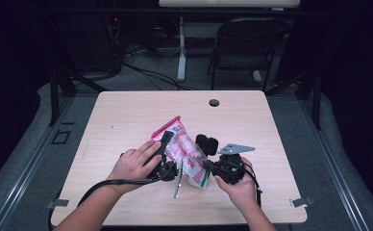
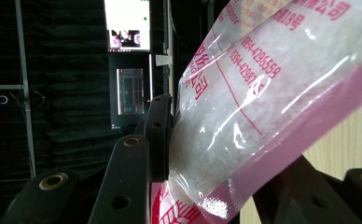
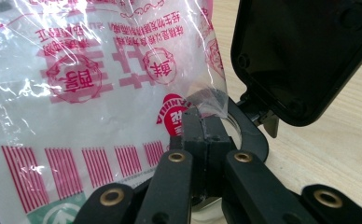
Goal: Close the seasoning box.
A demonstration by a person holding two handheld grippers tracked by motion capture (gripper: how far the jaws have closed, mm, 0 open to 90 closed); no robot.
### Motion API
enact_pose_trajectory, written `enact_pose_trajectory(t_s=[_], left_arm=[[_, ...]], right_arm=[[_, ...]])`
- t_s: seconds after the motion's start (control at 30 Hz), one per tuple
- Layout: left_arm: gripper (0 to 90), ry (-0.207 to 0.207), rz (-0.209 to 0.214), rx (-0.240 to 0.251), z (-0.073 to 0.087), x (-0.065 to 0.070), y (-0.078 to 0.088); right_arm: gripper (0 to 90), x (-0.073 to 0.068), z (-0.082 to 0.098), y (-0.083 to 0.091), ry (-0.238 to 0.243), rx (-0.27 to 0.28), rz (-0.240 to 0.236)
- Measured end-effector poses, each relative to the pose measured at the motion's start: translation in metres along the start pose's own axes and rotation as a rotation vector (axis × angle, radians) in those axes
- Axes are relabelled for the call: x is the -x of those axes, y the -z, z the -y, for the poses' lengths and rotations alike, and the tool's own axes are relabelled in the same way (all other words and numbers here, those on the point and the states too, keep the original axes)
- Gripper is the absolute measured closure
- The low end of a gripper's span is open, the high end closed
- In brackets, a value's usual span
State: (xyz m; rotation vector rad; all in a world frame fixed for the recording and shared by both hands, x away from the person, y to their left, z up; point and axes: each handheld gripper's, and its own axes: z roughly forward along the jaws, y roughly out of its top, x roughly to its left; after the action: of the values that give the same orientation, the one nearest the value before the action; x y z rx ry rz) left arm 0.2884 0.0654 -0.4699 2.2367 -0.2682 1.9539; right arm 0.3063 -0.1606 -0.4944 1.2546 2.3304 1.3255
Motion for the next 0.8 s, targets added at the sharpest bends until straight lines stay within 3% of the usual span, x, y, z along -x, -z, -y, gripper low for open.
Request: enact_pose_trajectory(t_s=[0.8], left_arm=[[68.0,-0.016,-0.018,0.016,-0.0048,0.0008,0.0019]], right_arm=[[90.0,0.0046,0.0007,-0.0039,-0.017,0.006,0.021]])
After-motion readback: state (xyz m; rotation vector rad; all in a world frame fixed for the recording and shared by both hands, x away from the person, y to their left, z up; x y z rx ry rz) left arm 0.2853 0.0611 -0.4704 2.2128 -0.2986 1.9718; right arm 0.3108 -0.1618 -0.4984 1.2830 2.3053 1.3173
